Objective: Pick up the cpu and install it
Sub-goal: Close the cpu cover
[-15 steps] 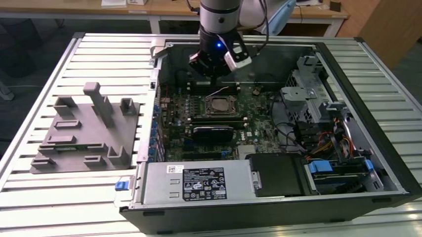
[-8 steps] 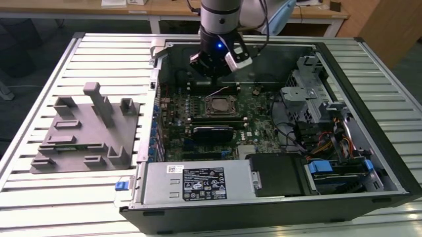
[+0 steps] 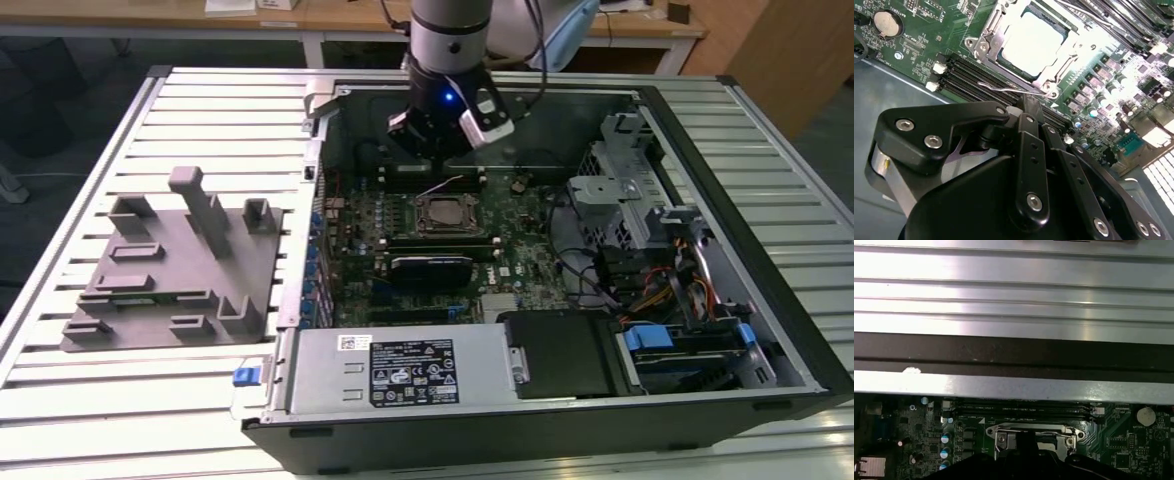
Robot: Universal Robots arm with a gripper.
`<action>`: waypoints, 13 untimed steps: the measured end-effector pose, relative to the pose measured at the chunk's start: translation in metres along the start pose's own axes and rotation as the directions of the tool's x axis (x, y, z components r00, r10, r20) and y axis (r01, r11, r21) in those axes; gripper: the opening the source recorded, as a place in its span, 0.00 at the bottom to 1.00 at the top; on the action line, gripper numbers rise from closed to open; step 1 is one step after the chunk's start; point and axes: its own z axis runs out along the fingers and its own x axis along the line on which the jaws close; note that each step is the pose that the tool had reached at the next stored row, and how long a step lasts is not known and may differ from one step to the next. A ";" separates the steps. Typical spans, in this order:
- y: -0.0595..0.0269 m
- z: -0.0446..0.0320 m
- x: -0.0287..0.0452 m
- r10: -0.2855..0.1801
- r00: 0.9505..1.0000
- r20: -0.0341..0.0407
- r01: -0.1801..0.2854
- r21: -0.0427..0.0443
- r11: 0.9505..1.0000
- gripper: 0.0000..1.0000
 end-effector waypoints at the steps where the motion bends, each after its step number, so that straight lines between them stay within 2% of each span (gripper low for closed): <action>1: 0.0001 0.0007 -0.0010 0.000 1.000 0.000 0.000 0.000 1.000 0.11; 9: 0.0034 0.0050 -0.0044 -0.007 1.000 0.000 0.007 0.000 1.000 0.11; 13: 0.0037 0.0069 -0.0052 -0.027 1.000 -0.002 0.027 0.000 1.000 0.11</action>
